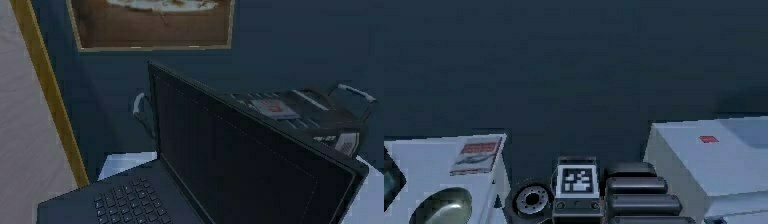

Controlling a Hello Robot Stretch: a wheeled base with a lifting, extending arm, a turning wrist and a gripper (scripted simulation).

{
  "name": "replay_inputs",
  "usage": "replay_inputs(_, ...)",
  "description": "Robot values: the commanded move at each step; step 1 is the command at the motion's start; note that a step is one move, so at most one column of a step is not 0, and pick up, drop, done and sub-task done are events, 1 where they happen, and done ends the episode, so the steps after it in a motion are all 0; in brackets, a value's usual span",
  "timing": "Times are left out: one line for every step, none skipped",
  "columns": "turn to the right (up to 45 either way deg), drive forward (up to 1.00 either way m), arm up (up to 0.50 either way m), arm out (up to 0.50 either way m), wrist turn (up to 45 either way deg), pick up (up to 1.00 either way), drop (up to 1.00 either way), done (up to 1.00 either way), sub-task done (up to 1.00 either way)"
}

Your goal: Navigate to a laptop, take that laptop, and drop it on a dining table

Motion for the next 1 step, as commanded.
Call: replay_inputs(-12.0,0.0,0.0,0.0,0.0,0.0,0.0,0.0,0.0)
